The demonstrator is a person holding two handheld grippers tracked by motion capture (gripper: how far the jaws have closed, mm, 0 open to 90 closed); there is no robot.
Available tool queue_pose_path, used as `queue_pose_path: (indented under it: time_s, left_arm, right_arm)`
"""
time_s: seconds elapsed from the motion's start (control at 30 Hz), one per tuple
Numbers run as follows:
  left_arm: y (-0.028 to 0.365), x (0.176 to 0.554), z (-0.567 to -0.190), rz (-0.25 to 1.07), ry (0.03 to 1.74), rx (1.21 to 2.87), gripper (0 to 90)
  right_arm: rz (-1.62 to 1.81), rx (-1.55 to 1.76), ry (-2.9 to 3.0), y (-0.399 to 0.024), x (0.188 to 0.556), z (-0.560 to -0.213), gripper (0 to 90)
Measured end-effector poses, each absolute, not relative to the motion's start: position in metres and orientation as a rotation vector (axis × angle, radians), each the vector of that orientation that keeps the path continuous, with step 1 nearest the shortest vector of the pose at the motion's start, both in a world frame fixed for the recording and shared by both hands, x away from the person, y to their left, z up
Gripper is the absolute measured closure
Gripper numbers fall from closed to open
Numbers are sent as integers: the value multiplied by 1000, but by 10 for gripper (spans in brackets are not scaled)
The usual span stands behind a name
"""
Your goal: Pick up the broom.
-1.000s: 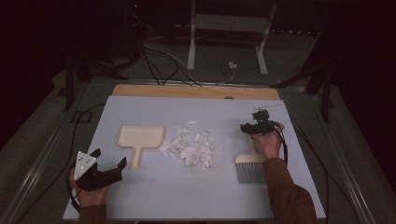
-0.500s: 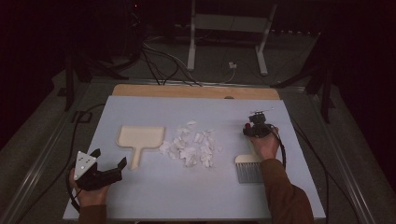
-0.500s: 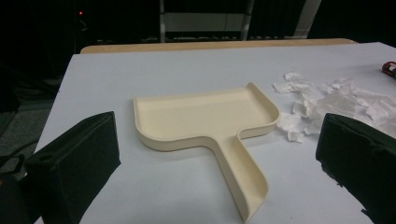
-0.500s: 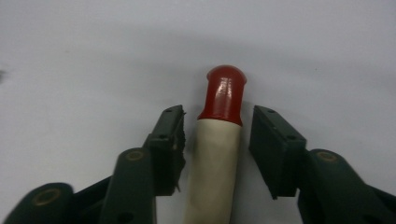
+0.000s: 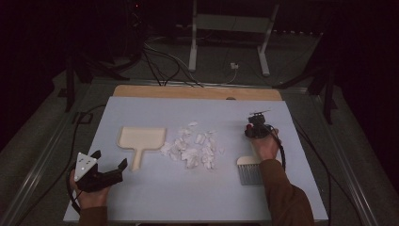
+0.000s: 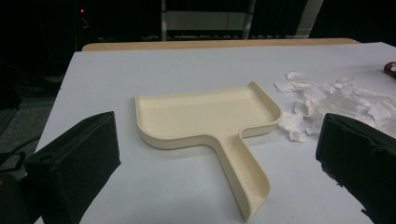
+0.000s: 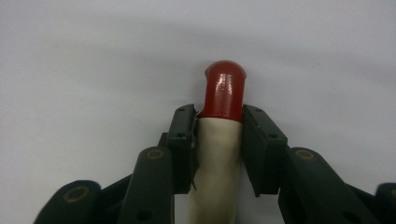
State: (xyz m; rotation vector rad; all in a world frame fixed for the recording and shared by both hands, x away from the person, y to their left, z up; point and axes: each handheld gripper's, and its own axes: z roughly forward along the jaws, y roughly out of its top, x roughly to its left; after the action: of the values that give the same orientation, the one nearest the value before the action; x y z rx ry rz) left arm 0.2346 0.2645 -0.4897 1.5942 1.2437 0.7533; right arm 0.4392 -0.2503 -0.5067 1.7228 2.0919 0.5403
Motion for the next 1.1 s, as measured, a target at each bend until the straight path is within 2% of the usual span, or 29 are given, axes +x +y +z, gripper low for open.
queue_pose_path:
  time_s: [0.33,0.6,0.77,1.1]
  left_arm:
    - [263,236,-491,754,1259,1592,7]
    - [258,234,-489,743,1274,1557,7]
    - [241,236,-484,732,1223,1583,7]
    - [174,238,-485,626,1083,1716,8]
  right_arm:
    - [606,1708,2062,-248,431,-498,686]
    - [798,1601,2014,-249,407,-467,688]
    - [889,1542,1977,-249,389,-450,688]
    - [995,1433,1950,-237,362,-432,689]
